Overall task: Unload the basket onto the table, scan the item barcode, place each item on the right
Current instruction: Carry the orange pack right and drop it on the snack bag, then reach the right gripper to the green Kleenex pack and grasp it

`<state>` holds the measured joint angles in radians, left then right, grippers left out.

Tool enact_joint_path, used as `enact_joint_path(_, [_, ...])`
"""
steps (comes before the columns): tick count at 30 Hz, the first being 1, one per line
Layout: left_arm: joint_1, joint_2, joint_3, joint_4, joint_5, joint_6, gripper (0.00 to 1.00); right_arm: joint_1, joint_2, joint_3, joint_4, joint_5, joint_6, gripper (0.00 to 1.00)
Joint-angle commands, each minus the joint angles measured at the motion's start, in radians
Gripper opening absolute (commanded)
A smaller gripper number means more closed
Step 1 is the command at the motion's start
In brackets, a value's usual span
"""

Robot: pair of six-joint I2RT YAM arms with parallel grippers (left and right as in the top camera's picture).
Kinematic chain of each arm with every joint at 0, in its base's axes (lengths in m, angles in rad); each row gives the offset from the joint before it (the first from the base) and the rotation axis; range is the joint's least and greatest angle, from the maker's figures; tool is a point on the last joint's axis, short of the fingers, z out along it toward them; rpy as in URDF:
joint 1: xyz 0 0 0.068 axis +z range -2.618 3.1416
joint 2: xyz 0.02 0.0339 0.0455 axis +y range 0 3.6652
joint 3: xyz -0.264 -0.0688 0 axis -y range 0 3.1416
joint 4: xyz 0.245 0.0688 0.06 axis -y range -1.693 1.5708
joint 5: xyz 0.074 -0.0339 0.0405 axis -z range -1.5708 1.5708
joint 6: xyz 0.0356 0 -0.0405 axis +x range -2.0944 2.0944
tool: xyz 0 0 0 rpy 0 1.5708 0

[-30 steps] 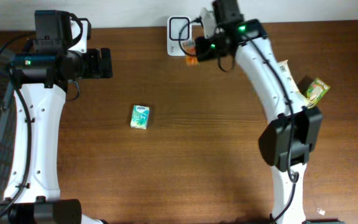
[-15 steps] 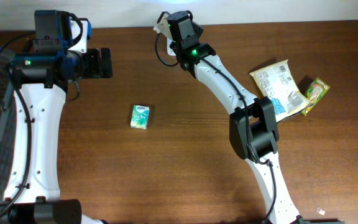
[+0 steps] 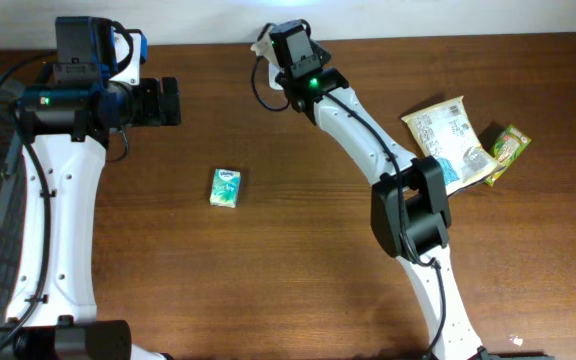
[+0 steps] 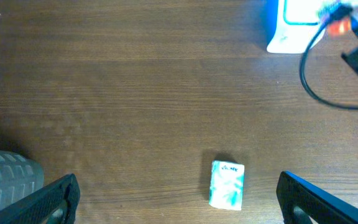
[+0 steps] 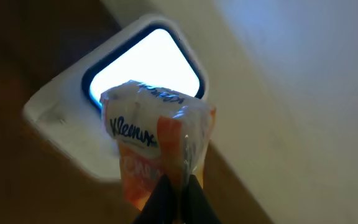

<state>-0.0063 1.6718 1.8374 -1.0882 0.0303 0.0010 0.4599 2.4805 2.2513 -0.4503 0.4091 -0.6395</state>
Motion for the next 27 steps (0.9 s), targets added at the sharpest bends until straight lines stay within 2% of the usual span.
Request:
enact_joint_path(1, [-0.004, -0.016, 0.011, 0.000, 0.008, 0.015, 0.99, -0.010, -0.230, 0.010, -0.186, -0.195, 0.272, 0.04])
enact_joint_path(4, [-0.004, -0.016, 0.011, 0.000, 0.008, 0.015, 0.99, -0.070, -0.393, 0.010, -0.514, -0.372, 0.646, 0.04])
enact_joint_path(6, [-0.004, -0.016, 0.011, 0.000, 0.008, 0.015, 0.99, -0.129, -0.451, 0.010, -0.682, -0.380, 0.770, 0.04])
enact_joint_path(8, [-0.004, -0.016, 0.011, 0.000, 0.008, 0.015, 0.99, -0.243, -0.480, 0.010, -0.885, -0.380, 0.789, 0.04])
enact_joint_path(10, [-0.004, -0.016, 0.011, 0.000, 0.008, 0.015, 0.99, -0.376, -0.471, -0.006, -1.012, -0.380, 0.835, 0.04])
enact_joint_path(13, [-0.004, -0.016, 0.011, 0.000, 0.008, 0.015, 0.99, -0.545, -0.469, -0.117, -1.041, -0.379, 0.885, 0.04])
enact_joint_path(17, [-0.004, -0.016, 0.011, 0.000, 0.008, 0.015, 0.99, -0.701, -0.468, -0.397, -0.881, -0.380, 0.885, 0.05])
enact_joint_path(18, [-0.004, -0.016, 0.011, 0.000, 0.008, 0.015, 0.99, -0.714, -0.468, -0.444, -0.835, -0.379, 0.884, 0.14])
enact_joint_path(19, [-0.004, -0.016, 0.011, 0.000, 0.008, 0.015, 0.99, -0.727, -0.468, -0.489, -0.784, -0.379, 0.884, 0.43])
enact_joint_path(20, [-0.004, -0.016, 0.011, 0.000, 0.008, 0.015, 0.99, -0.736, -0.465, -0.503, -0.759, -0.379, 0.884, 0.56])
enact_joint_path(23, [-0.004, -0.016, 0.011, 0.000, 0.008, 0.015, 0.99, -0.735, -0.466, -0.475, -0.741, -0.380, 0.884, 0.59])
enact_joint_path(27, [-0.004, -0.016, 0.011, 0.000, 0.008, 0.015, 0.99, -0.678, -0.470, -0.268, -0.879, -0.394, 0.880, 0.59])
